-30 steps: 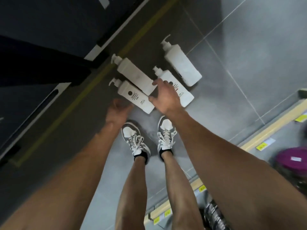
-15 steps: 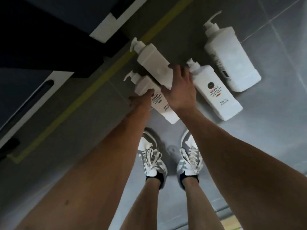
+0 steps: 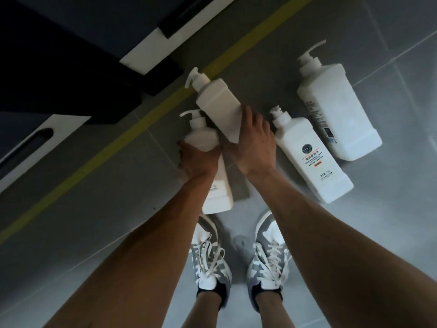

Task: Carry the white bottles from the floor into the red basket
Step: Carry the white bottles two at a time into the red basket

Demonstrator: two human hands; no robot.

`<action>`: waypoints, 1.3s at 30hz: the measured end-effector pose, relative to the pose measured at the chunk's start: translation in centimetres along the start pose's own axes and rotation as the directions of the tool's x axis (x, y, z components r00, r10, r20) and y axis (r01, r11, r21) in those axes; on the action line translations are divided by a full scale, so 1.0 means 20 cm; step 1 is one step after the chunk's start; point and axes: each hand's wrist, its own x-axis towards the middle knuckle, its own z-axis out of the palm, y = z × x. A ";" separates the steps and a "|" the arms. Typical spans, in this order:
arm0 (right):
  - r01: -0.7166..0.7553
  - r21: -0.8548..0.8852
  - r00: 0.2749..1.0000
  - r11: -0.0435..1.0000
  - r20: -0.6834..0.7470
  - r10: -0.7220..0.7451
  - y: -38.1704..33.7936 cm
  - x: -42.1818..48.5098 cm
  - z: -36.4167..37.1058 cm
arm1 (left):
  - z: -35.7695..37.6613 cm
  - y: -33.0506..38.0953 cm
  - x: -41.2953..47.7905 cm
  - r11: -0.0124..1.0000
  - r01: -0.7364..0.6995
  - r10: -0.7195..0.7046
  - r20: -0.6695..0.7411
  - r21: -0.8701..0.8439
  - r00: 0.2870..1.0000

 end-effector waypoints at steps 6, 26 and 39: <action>-0.082 -0.056 0.995 0.995 0.050 0.085 -0.04 0.08 0.02 | 0.00 -0.15 -0.01 0.994 -0.079 0.084 -0.077 0.075 0.993; -0.257 -0.044 0.958 0.965 0.119 0.261 -0.08 -0.47 -0.58 | -0.69 -0.11 -0.38 0.984 -0.145 0.148 -0.019 0.099 0.989; -0.232 -0.044 0.968 0.972 0.092 0.235 -0.63 -1.20 -1.95 | -1.70 0.33 -1.47 0.925 -0.268 0.246 0.112 0.269 0.963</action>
